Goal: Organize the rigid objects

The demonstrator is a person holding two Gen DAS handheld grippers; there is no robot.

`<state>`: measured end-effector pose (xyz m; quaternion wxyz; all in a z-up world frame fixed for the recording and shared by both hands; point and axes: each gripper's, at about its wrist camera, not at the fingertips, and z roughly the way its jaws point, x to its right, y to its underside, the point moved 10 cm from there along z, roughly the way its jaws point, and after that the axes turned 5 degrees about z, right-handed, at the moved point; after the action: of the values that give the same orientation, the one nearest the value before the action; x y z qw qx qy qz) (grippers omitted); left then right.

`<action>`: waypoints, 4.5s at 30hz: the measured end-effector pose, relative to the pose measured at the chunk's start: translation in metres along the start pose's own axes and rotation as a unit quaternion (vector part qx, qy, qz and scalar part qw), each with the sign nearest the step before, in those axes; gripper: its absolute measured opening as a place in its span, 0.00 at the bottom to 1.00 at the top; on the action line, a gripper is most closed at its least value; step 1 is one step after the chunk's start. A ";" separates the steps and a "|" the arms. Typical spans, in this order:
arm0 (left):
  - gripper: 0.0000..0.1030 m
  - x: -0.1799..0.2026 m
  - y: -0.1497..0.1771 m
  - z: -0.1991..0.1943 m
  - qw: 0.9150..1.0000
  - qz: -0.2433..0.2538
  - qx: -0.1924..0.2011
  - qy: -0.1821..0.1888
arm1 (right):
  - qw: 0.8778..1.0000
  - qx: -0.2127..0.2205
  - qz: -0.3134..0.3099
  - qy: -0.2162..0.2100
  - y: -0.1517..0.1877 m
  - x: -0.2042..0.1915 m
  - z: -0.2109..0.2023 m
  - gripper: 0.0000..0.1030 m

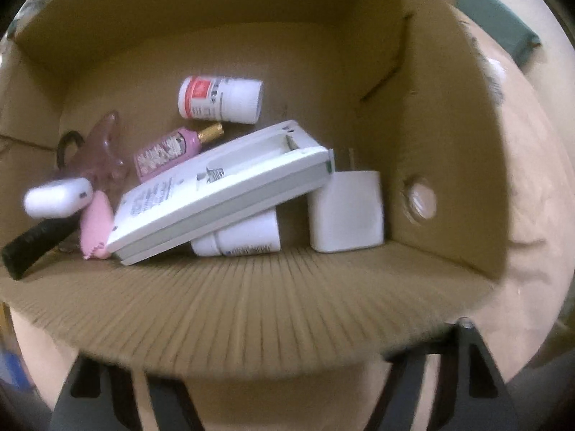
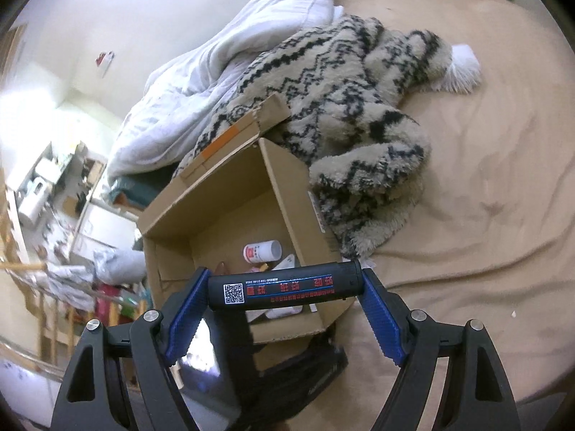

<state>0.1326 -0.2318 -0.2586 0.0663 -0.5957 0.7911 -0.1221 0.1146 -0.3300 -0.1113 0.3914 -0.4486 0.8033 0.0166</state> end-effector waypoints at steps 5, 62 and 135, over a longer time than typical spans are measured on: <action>0.47 -0.006 -0.004 0.010 1.000 -0.017 -0.015 0.000 | 1.000 -0.004 0.005 -0.004 0.000 0.000 0.001 0.84; 0.09 -0.162 -0.077 -0.129 0.988 -0.060 0.130 -0.058 | 0.967 -0.075 -0.225 0.093 0.037 -0.060 0.086 0.84; 1.00 -0.181 0.026 -0.187 0.972 -0.063 0.216 -0.061 | 0.966 0.088 -0.217 0.111 0.060 -0.057 -0.008 1.00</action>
<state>0.1122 -0.0304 -0.0932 0.2339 -0.6220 0.7016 -0.2573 0.0828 -0.2567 -0.0884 0.3319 -0.5747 0.7236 -0.1894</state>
